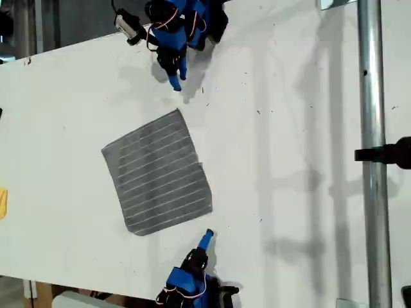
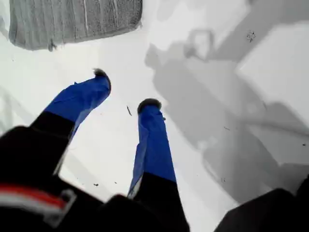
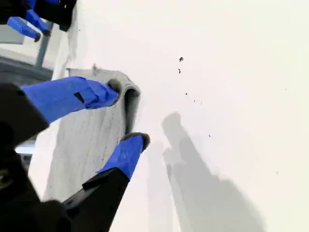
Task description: Grasp corners of a towel and fold twice.
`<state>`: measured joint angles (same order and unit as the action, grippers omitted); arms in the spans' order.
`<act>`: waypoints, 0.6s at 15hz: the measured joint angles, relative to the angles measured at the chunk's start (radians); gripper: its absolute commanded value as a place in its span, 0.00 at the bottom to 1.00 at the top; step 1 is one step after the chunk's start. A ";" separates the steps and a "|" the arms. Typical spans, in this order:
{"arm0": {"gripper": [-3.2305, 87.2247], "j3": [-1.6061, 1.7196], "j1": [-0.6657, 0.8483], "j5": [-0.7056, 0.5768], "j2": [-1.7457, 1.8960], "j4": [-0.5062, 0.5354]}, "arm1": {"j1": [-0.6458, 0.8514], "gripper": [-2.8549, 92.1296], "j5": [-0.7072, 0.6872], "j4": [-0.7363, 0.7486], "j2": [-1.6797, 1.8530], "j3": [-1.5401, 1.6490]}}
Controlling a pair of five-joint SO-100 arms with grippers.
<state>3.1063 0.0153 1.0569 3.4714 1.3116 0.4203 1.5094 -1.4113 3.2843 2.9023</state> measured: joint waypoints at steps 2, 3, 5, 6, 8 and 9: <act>0.01 0.000 0.092 0.124 0.000 0.000 | -0.110 0.03 0.000 0.000 0.006 0.000; 0.01 0.000 0.160 0.307 0.002 0.003 | -0.161 0.03 0.000 0.000 0.006 0.000; 0.02 0.002 0.179 0.437 0.002 0.011 | -0.170 0.03 0.000 0.000 0.006 0.000; 0.00 0.002 0.175 0.453 0.002 0.011 | -0.181 0.03 0.000 0.000 0.006 0.000; 0.00 0.002 0.190 0.491 0.002 0.011 | -0.195 0.03 0.000 0.003 0.006 0.000; 0.00 0.002 0.189 0.531 0.002 0.012 | -0.206 0.03 0.000 0.006 0.006 0.000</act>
<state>3.1078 0.2040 1.5877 3.4729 1.3238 0.2148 1.5094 -1.4051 3.2904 2.9023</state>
